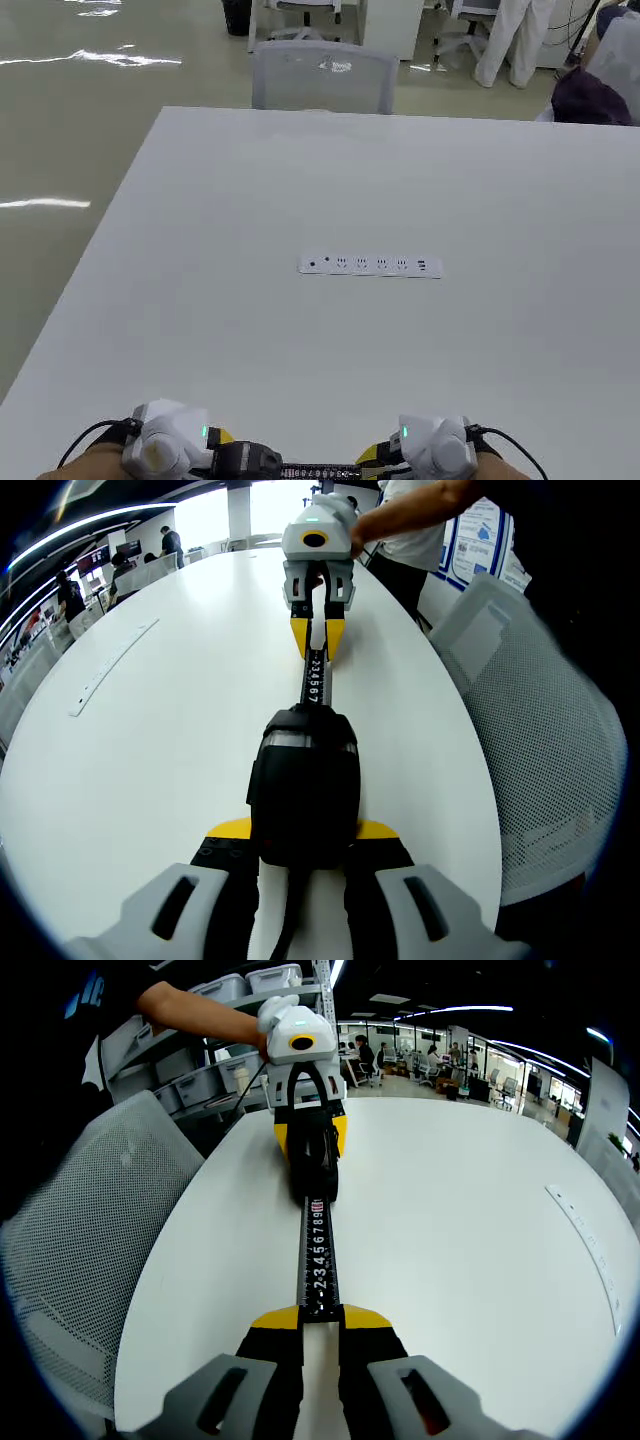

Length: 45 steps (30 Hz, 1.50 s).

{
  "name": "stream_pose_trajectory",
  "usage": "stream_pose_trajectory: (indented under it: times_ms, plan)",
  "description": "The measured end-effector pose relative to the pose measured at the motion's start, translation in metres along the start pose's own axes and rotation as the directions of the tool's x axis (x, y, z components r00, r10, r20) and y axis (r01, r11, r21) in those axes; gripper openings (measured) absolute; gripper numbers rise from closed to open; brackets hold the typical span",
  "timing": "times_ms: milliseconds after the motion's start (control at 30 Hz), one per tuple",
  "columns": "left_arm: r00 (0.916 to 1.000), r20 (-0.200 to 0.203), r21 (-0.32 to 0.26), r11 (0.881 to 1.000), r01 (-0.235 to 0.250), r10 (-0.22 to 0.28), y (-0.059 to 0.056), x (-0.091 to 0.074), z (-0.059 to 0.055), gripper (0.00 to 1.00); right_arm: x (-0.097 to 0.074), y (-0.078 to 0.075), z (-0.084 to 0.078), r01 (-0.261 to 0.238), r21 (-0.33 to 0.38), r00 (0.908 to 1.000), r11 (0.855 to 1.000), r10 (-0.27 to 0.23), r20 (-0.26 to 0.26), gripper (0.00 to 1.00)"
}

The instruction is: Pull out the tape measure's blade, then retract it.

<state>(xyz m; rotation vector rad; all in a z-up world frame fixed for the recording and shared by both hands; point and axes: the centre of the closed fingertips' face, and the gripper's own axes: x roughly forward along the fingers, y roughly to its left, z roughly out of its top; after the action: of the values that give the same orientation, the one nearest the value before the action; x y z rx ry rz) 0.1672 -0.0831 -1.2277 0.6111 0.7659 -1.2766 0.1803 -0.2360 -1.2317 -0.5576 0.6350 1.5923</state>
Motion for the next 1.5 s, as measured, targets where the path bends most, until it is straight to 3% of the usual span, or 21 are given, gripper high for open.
stream_pose_trajectory:
  times_ms: [1500]
  plan:
    - [1.0,-0.006,-0.001,1.0,0.001,-0.001,0.0,0.001,0.0,0.29,-0.02,-0.001,-0.019,0.012,0.034,0.9999,0.999,-0.012,0.0,0.1]
